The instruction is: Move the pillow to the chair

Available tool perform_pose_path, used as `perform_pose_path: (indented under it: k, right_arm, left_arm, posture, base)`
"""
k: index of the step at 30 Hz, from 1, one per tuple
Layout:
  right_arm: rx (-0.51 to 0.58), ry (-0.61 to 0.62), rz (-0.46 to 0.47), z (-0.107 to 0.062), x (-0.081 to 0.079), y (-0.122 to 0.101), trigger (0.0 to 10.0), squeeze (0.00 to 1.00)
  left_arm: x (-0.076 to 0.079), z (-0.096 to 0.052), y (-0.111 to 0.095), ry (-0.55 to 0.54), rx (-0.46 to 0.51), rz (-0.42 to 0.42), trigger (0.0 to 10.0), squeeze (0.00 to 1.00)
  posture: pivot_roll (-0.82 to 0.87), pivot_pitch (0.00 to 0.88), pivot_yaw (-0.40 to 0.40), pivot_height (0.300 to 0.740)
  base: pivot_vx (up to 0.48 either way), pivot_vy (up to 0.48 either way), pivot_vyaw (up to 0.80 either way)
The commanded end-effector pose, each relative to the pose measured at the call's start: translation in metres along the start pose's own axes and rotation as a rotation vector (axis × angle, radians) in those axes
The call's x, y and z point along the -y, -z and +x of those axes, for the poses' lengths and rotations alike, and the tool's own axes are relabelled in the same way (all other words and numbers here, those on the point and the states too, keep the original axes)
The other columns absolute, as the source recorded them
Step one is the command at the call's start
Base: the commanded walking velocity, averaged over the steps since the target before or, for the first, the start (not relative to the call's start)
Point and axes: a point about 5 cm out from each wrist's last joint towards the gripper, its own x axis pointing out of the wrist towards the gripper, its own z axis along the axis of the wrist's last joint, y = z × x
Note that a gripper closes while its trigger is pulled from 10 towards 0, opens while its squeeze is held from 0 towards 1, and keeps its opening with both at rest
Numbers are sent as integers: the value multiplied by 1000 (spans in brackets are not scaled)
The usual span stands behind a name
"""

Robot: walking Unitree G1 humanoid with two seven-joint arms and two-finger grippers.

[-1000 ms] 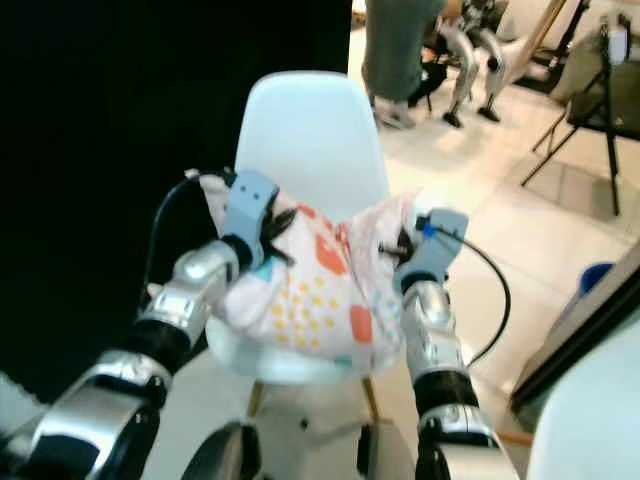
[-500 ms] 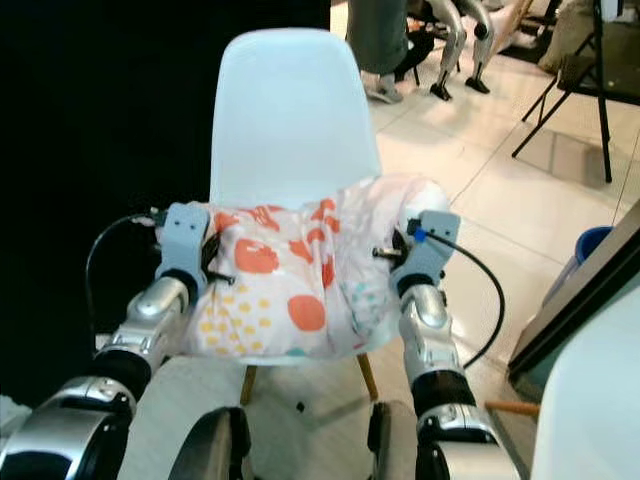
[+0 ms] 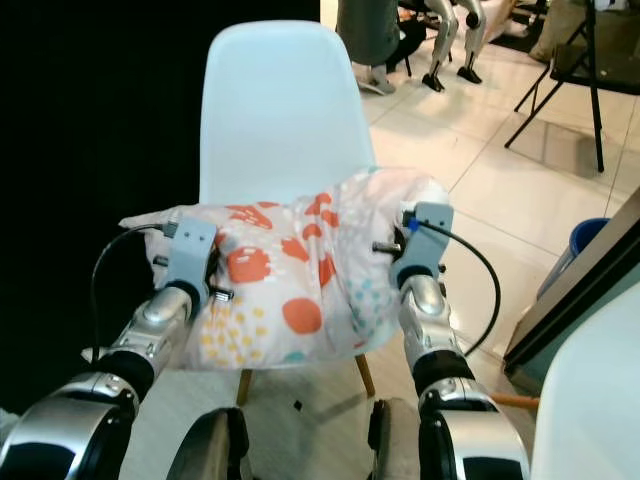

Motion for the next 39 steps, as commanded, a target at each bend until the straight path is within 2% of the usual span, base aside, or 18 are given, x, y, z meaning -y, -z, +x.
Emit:
perform_pose_path:
  k: [1, 11, 12, 17, 18, 23, 24, 25, 26, 28, 30, 31, 33, 35, 36, 37, 38, 39]
  right_arm:
    - [-65, 4, -4, -7, 2, 17, 10000, 1000]
    - [-118, 5, 19, -20, 15, 37, 10000, 1000]
    - [-112, 3, 22, -24, 19, 40, 10000, 1000]
    - [-98, 32, 46, -32, 31, 41, 10000, 1000]
    - [-88, 54, 49, -36, 38, 42, 10000, 1000]
    - [-62, 100, 63, -40, 50, 40, 10000, 1000]
    - [-46, 111, 51, -41, 52, 37, 10000, 1000]
    - [-46, 111, 51, -41, 52, 37, 10000, 1000]
    - [-33, 147, 25, -42, 57, 34, 10000, 1000]
    - [16, 226, -48, -43, 65, 24, 10000, 984]
    - [38, 250, -64, -44, 67, 20, 10000, 984]
    - [87, 261, -41, -44, 68, 12, 10000, 0]
    - [128, 262, -8, -44, 67, 6, 10000, 0]
    - [226, 178, 86, -43, 56, -9, 10000, 0]
    - [226, 178, 86, -43, 56, -9, 10000, 0]
    - [252, 130, 115, -42, 48, -13, 0, 0]
    - [251, 94, 131, -40, 39, -14, 0, 0]
    - [249, 68, 135, -38, 32, -15, 0, 0]
  left_arm:
    - [-1, -6, 15, -17, -54, 5, 10000, 1000]
    - [-39, -17, 20, -155, 1, -51, 10000, 1000]
    - [-49, -24, 24, -176, 14, -59, 10000, 1000]
    - [-65, -37, 34, -245, 23, -88, 10000, 1000]
    - [-72, -45, 35, -282, 52, -95, 10000, 1000]
    - [-73, -57, 34, -328, 109, -128, 10000, 1000]
    - [-74, -61, 34, -358, 124, -158, 10000, 133]
    - [-74, -61, 34, -358, 124, -158, 10000, 133]
    - [-75, -67, 35, -395, 143, -199, 10000, 0]
    - [-78, -77, 32, -456, 205, -269, 10000, 0]
    - [-79, -80, 29, -467, 231, -293, 10000, 0]
    - [-79, -82, 22, -466, 277, -316, 10000, 0]
    - [-79, -83, 14, -458, 324, -333, 10000, 0]
    - [-79, -84, -3, -423, 397, -348, 10000, 0]
    - [-79, -84, -3, -423, 397, -348, 10000, 0]
    - [-79, -83, -9, -406, 421, -353, 10000, 0]
    - [-78, -79, -16, -377, 441, -344, 3922, 0]
    - [-76, -76, -22, -347, 457, -336, 0, 0]
  posture:
    - [-5, 208, -28, 591]
    - [23, 180, -34, 591]
    - [26, 173, -31, 591]
    - [25, 168, -19, 591]
    - [25, 164, -13, 591]
    - [30, 157, -7, 591]
    - [31, 154, -6, 591]
    - [31, 154, -6, 591]
    - [31, 152, -3, 591]
    - [31, 153, -1, 591]
    - [32, 152, -2, 591]
    - [34, 150, -3, 591]
    - [37, 148, -4, 591]
    - [38, 144, -5, 591]
    - [38, 144, -5, 591]
    - [38, 143, -5, 591]
    - [39, 139, -6, 591]
    - [41, 138, -6, 591]
  base:
    - [0, 0, 0]
    - [0, 0, 0]
    - [0, 0, 0]
    - [0, 0, 0]
    - [0, 0, 0]
    - [0, 0, 0]
    - [0, 0, 0]
    - [0, 0, 0]
    - [0, 0, 0]
    - [0, 0, 0]
    - [0, 0, 0]
    - [0, 0, 0]
    - [0, 0, 0]
    - [0, 0, 0]
    - [0, 0, 0]
    - [0, 0, 0]
    - [0, 0, 0]
    - [0, 0, 0]
